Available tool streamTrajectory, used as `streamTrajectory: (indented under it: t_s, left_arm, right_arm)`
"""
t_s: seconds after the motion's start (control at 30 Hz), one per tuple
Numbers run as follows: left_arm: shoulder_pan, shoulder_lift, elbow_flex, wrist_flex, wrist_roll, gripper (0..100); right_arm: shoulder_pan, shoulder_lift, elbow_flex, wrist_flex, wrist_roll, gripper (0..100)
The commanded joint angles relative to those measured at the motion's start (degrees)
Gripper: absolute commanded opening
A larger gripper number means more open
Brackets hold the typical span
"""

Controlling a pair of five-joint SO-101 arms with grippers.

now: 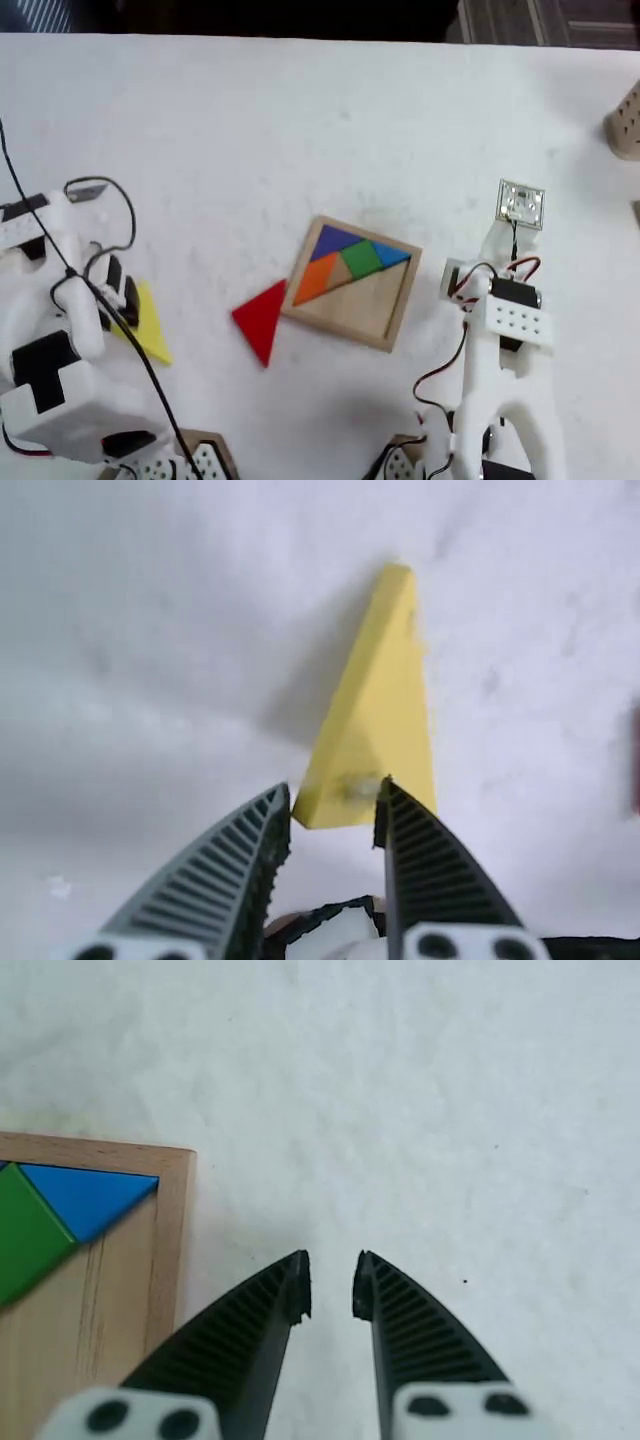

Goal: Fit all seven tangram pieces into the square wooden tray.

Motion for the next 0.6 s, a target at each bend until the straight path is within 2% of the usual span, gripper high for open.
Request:
streamTrajectory:
  t_s: [0.0, 0.13, 0.37, 0.5, 0.57]
  left_arm:
    - [2.5, -0.7, -3.6, 1.2, 1.8, 11]
    - [5.8, -0.6, -4.4, 0.9, 4.5, 4]
    - [11.3, -0.6, -4.5, 0.7, 8.4, 3]
    - [10.8, -0.7, -5.0, -0.1, 8.4, 3]
    - [8.1, -0.7, -5.7, -0.1, 8.2, 3]
  right_arm:
    - [-0.1, -1.8, -0.4, -0.6, 0.7, 8.1]
    - [-0.1, -1.9, -0.5, -0.6, 0.7, 8.2]
    - [0.0, -1.9, -0.5, -0.6, 0.7, 8.2]
    - [0.0, -1.9, -0.5, -0.6, 0.7, 8.3]
    - [0.0, -1.9, -0.5, -0.6, 0.7, 8.3]
